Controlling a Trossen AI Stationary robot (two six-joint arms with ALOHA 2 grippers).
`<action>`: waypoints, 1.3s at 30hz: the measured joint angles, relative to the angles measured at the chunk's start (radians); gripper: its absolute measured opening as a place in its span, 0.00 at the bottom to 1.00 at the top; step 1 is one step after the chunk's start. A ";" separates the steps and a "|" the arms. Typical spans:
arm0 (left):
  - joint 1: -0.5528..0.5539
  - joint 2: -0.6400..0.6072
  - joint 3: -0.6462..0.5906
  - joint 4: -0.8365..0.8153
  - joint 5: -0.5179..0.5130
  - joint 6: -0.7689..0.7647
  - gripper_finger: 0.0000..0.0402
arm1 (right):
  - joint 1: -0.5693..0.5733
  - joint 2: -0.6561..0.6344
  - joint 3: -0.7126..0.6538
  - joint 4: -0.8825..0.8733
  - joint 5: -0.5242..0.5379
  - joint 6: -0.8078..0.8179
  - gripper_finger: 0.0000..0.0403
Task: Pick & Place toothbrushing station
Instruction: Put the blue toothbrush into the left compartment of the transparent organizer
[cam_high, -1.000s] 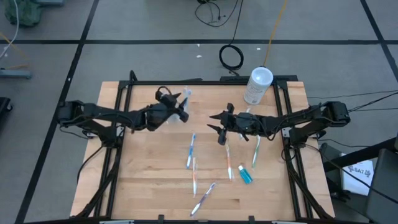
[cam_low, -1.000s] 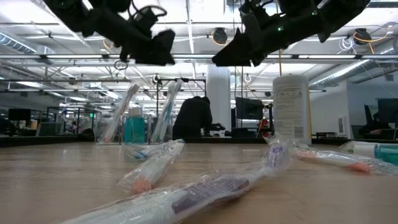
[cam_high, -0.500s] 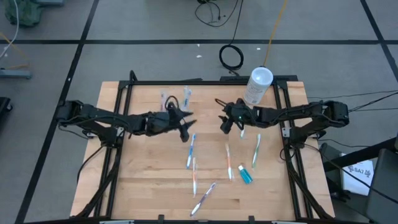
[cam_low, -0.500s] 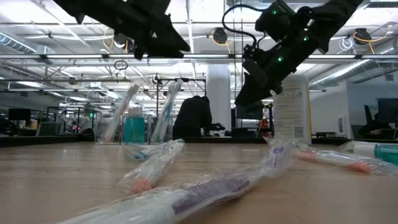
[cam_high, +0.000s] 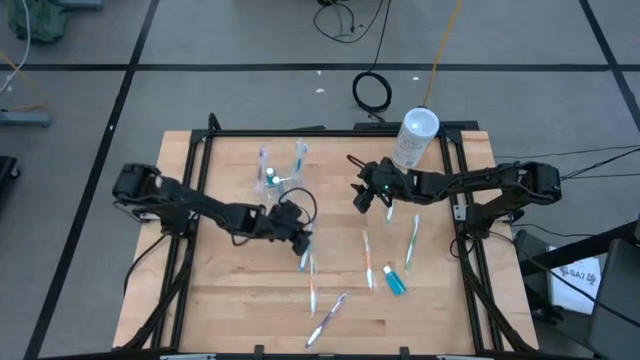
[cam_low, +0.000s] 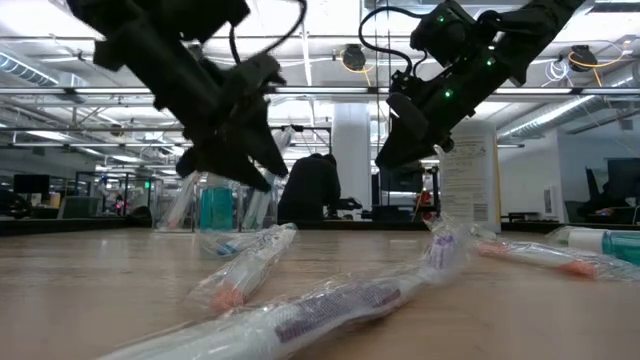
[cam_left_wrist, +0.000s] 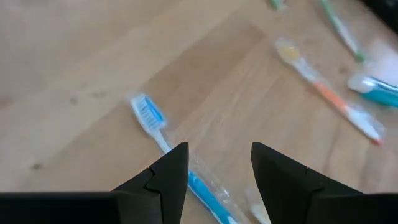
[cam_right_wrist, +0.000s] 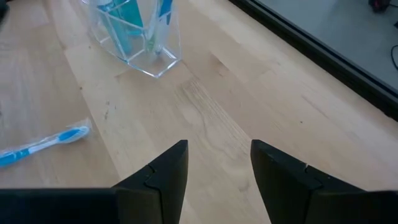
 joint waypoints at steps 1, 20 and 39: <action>0.001 0.024 0.000 0.011 0.000 -0.022 0.45 | 0.000 0.000 0.000 0.000 0.000 0.001 0.41; 0.062 0.178 0.002 0.034 -0.002 -0.039 0.25 | 0.000 0.000 0.000 0.004 0.000 0.004 0.40; -0.009 -0.070 -0.003 0.056 -0.037 0.122 0.01 | 0.000 0.000 0.001 0.003 -0.001 0.003 0.40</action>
